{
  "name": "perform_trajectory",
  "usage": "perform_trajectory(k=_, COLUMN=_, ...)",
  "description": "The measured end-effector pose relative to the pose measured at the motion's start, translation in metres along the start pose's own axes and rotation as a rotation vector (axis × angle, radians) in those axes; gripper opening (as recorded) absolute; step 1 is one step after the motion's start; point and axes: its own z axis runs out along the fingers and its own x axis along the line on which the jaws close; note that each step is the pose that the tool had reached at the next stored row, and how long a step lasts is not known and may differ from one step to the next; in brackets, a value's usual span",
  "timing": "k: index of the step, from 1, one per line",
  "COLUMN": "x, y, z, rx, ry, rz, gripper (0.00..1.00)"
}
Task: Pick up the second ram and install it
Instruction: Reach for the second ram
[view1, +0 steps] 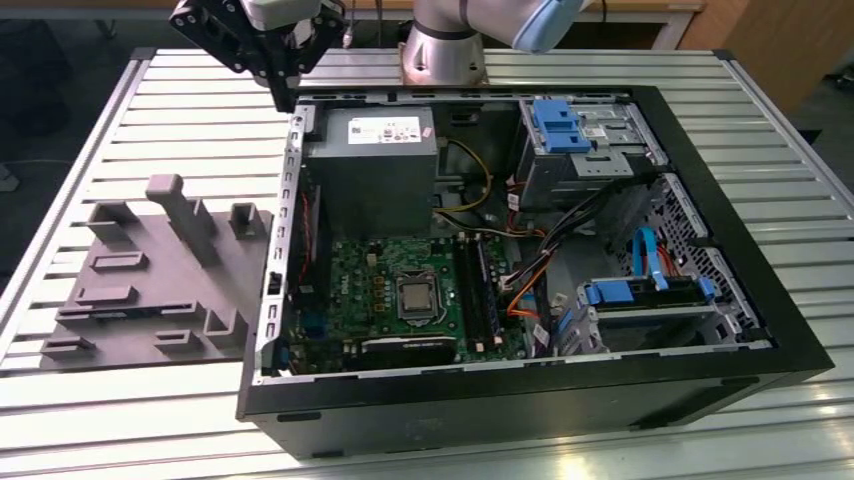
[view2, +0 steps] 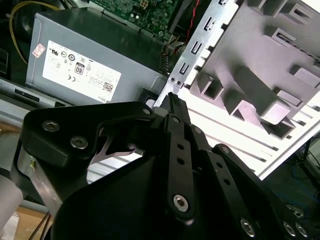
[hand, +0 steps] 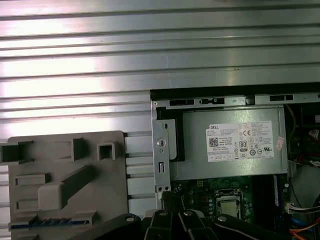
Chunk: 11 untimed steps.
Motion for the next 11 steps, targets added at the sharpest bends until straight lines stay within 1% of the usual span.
perform_trajectory(k=11, x=0.0099, y=-0.0008, z=-0.0003, rx=0.0, ry=0.0, rz=0.0, gripper=0.11)
